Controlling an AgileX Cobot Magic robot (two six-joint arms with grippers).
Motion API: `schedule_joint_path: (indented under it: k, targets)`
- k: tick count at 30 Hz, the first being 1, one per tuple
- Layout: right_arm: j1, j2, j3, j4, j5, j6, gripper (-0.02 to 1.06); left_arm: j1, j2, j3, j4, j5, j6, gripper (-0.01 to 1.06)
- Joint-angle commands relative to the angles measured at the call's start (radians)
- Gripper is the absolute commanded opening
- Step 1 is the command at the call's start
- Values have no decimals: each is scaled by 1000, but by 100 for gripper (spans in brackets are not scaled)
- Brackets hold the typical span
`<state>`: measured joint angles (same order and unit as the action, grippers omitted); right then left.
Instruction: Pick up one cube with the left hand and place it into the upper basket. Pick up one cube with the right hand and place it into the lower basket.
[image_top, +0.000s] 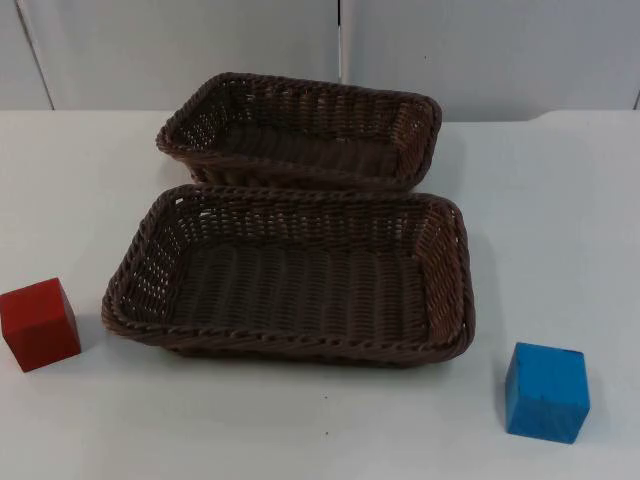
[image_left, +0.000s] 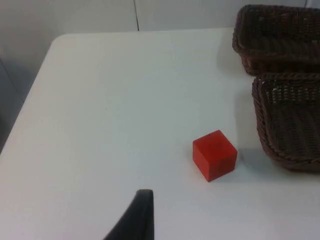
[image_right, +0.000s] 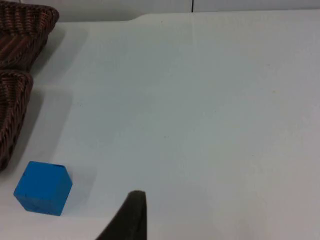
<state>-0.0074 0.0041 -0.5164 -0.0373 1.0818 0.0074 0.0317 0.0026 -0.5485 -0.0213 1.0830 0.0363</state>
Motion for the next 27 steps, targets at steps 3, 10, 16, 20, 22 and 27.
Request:
schedule_joint_path:
  k: [3, 10, 16, 20, 22, 27]
  targets:
    - [-7, -4, 2, -5, -3, 2, 104, -6, 27, -9, 10, -20, -4, 105]
    - [-7, -4, 2, -5, -3, 2, 104, -6, 38, -9, 8, -25, -4, 105]
    - [-7, -4, 2, -5, -3, 2, 104, -6, 40, -9, 21, -33, 29, 105]
    - [-7, -4, 2, -5, -3, 2, 104, -6, 61, -19, 12, -53, 29, 105]
    - [-7, -4, 2, -5, -3, 2, 104, -6, 87, -26, 8, -67, 29, 105]
    - [-7, -4, 2, -5, -3, 2, 104, -6, 172, -36, 5, -125, 29, 105]
